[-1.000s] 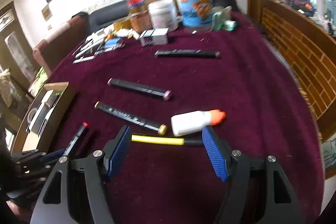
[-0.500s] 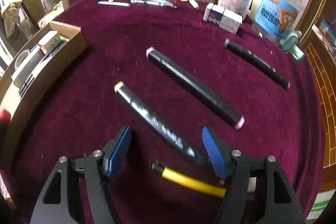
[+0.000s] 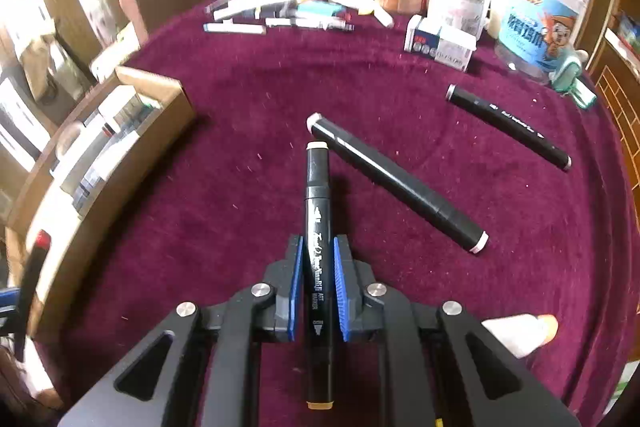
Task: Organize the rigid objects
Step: 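Lower both held markers into the cardboard box and open both tools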
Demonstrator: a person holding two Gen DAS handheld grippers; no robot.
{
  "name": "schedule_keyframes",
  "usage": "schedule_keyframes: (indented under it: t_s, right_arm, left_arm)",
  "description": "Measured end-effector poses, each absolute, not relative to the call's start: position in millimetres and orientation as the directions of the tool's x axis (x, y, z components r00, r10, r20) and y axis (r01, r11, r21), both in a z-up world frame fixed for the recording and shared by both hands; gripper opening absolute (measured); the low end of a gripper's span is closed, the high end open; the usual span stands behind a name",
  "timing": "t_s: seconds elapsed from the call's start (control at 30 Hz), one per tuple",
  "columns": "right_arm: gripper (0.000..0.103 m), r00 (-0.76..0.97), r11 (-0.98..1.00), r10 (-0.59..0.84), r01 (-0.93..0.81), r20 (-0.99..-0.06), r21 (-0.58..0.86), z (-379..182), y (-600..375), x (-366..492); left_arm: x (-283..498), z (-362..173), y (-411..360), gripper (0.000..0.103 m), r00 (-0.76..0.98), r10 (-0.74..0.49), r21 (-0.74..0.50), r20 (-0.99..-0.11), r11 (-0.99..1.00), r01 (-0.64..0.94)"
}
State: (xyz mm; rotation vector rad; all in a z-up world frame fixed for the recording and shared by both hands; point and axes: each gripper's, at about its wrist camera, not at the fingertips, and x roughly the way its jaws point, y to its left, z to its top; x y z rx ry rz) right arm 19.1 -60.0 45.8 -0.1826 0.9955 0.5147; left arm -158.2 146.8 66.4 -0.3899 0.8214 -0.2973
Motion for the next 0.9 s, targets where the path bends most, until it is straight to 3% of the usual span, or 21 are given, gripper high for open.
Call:
schedule_keyframes:
  t_s: [0.47,0.9]
  right_arm:
    - [0.014,0.343,0.743,0.613,-0.556,-0.711,0.372,87,-29,-48]
    - [0.014,0.169,0.646,0.689,-0.583,-0.705,0.492,69,56,-80]
  left_arm:
    - [-176,64,208,0.015,0.705,-0.3,-0.453,-0.643,0.891,-0.034]
    - [-167,35,255,0.015,0.683,-0.182,-0.423,-0.707,0.883,-0.203]
